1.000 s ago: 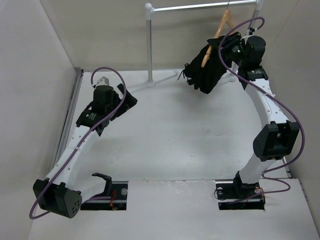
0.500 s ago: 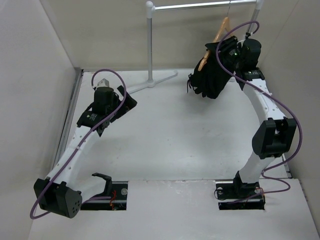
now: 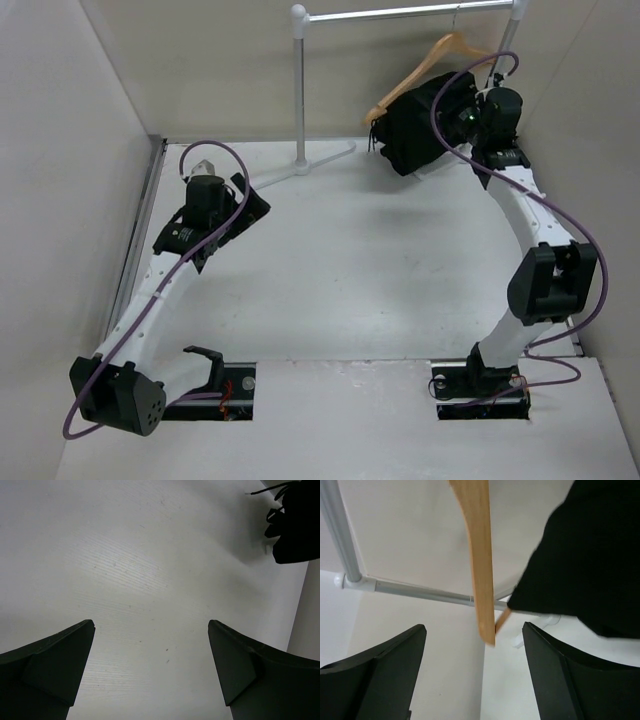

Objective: Place the trousers on the hanger
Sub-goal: Reset both arms

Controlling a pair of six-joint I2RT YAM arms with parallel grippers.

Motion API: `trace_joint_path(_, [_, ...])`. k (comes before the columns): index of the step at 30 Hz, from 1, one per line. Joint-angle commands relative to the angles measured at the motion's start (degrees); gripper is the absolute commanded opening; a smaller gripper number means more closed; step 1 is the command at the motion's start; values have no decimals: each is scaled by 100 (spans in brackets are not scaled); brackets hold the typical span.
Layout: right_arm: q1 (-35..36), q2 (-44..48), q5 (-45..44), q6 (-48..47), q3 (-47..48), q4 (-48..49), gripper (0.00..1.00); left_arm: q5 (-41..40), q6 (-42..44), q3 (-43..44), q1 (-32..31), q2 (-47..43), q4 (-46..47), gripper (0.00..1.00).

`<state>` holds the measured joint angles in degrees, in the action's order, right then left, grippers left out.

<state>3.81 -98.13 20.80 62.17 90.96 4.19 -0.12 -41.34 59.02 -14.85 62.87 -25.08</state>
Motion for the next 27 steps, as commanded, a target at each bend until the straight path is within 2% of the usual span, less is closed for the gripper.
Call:
trace_joint_path(1, [-17, 566, -207, -223, -192, 223, 86, 21, -14, 170, 66, 14, 100, 100])
trace_joint_path(5, [-122, 900, -445, -398, -508, 57, 100, -49, 12, 416, 66, 190, -5, 100])
trace_joint_path(13, [-412, 2068, -1199, -1390, -1588, -918, 100, -85, 12, 505, -241, 586, -164, 100])
trace_joint_path(18, [-448, 2692, -2340, -2076, -2528, -2147, 100, -93, -14, 417, -417, 770, -164, 100])
trace_joint_path(24, [255, 3597, -3546, -2139, -3952, -2993, 100, -225, -14, 312, -733, 990, -102, 100])
trace_joint_path(27, [291, 4177, -3601, -2025, -4577, -3142, 100, -234, 3, 171, -909, 1069, -32, 100])
